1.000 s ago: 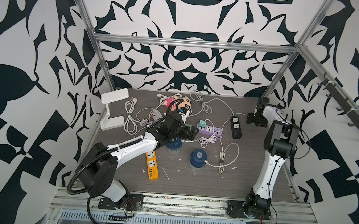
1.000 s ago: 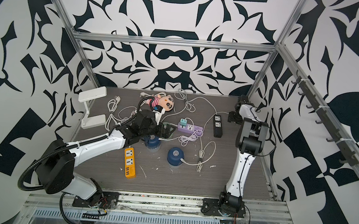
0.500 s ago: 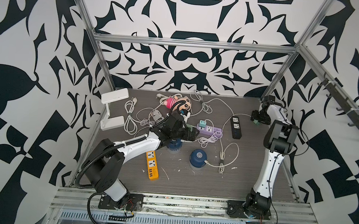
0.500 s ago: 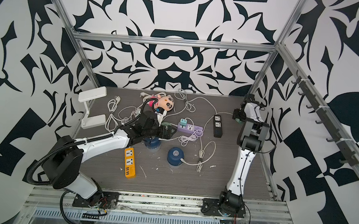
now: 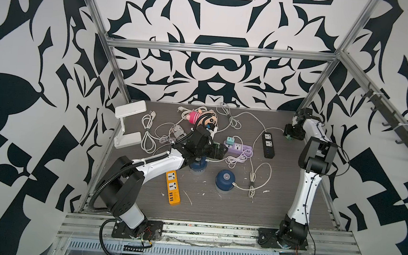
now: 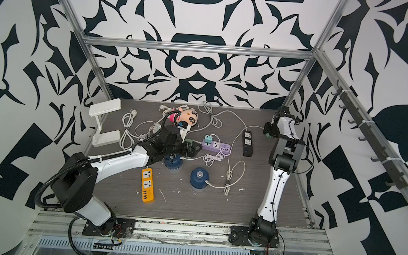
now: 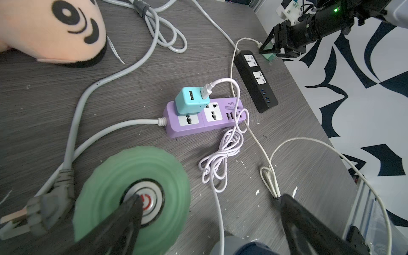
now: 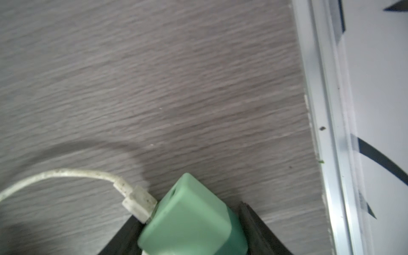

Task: Charge the cordless meat grinders
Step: Pick up the plug from the center of the board.

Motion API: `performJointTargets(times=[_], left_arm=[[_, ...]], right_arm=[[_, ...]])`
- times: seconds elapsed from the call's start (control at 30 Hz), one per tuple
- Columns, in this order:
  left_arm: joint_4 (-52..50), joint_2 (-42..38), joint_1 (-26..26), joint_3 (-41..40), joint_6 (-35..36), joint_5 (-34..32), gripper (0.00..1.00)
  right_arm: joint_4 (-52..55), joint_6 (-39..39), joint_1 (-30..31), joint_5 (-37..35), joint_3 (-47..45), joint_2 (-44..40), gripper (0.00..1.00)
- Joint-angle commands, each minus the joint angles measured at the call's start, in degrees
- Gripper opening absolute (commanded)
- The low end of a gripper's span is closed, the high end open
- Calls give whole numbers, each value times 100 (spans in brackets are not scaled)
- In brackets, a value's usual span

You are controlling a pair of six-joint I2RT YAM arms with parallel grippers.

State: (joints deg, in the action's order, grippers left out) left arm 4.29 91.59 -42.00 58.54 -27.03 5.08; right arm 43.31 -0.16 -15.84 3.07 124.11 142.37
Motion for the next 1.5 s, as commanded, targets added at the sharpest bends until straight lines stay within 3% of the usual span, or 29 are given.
performJointTargets(times=[0.0,0.23,0.8,1.2,1.33,1.47], left_arm=[[-148,45,25,54,-92,90,99],[-161,-144,25,4,-127,74,100],[-660,-619,49,30,-55,-151,99],[-1552,-103,707,1331,-332,1509,99],[-2430,287,889,2284,-11,1863,99],[-2535,928,1133,2906,-375,3184,99]], right_arm=[[-83,199,237,376,-315,-348,63],[-442,337,609,387,-840,-932,58],[-1334,719,1521,604,-3364,-3232,54],[-2178,798,2875,339,-5756,-5486,54],[-2275,569,3282,327,-6139,-6054,54],[-2502,479,3443,548,-6485,-6556,54]])
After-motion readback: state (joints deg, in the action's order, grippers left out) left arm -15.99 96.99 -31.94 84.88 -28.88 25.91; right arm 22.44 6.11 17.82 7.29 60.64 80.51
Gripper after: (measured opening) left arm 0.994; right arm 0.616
